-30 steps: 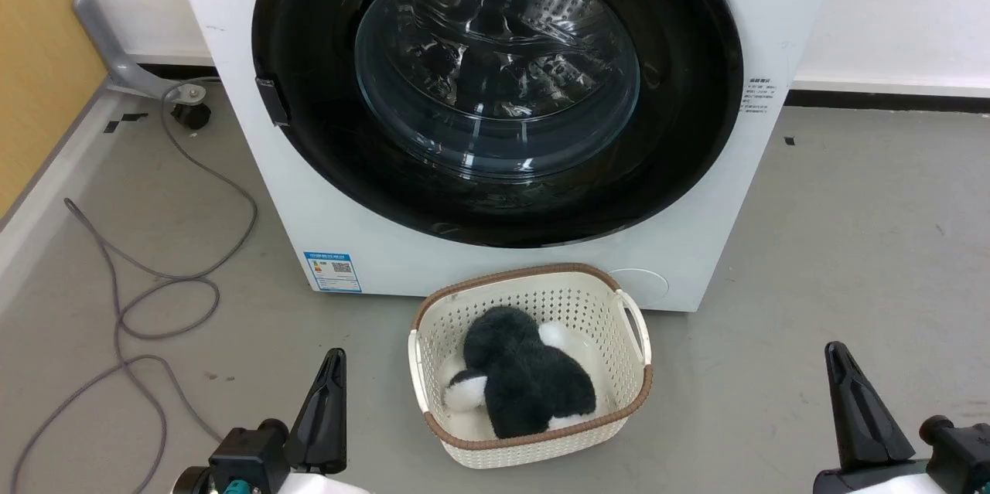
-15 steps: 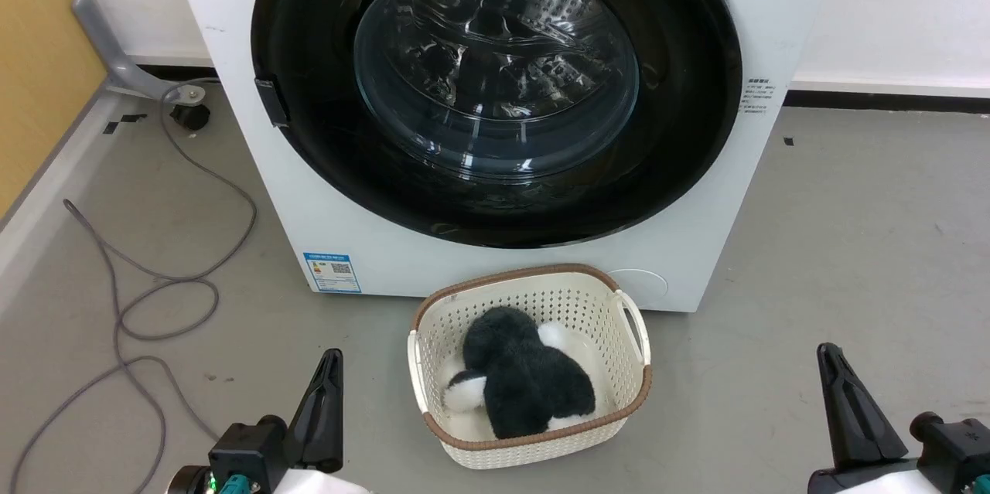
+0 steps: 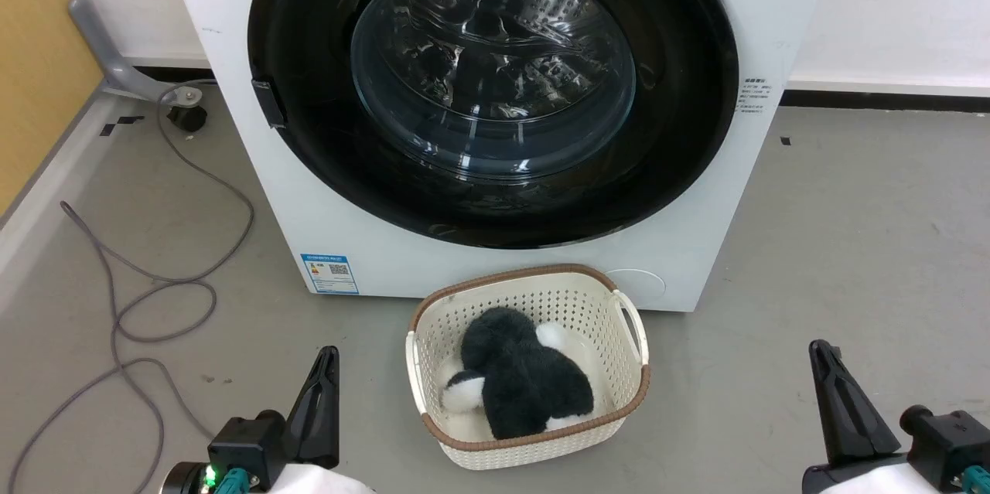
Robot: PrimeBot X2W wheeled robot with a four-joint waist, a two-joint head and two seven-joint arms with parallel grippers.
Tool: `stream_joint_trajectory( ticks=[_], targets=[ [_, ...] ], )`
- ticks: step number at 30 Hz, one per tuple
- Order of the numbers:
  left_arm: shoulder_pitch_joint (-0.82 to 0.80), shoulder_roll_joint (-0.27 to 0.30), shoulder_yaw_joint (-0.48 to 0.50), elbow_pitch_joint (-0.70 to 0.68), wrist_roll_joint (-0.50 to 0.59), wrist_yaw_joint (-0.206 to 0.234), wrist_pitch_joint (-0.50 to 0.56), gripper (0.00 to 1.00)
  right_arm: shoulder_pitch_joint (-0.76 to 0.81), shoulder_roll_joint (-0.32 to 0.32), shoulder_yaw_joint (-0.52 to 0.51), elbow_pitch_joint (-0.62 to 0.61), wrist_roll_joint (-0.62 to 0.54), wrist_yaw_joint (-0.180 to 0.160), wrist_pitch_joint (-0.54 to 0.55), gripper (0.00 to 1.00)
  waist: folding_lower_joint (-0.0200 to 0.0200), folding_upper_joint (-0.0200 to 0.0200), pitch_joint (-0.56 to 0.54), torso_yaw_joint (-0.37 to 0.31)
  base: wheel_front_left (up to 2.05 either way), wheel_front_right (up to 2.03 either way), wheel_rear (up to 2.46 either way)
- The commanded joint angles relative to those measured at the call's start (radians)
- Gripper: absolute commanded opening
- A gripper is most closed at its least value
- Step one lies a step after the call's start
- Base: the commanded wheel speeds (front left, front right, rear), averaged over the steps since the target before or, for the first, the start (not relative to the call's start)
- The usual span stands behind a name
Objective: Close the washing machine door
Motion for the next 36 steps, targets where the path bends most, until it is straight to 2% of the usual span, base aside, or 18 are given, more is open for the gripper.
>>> stream_joint_trajectory(
  ticks=[1, 36],
  targets=[
    [-0.013, 0.0, 0.005, -0.006, 0.012, 0.003, 0.006, 0.0, -0.017, 0.005, 0.003, 0.002, -0.012, 0.0, 0.009, 0.0, 0.0, 0.0, 0.0, -0.001, 0.0, 0.0, 0.0],
    [-0.03, 0.0, 0.035, -0.032, 0.066, 0.01, 0.079, 0.0, -0.05, 0.014, 0.025, 0.006, -0.053, -0.001, 0.068, 0.0, 0.0, 0.0, -0.002, -0.012, 0.0, 0.0, 0.0]
  ],
)
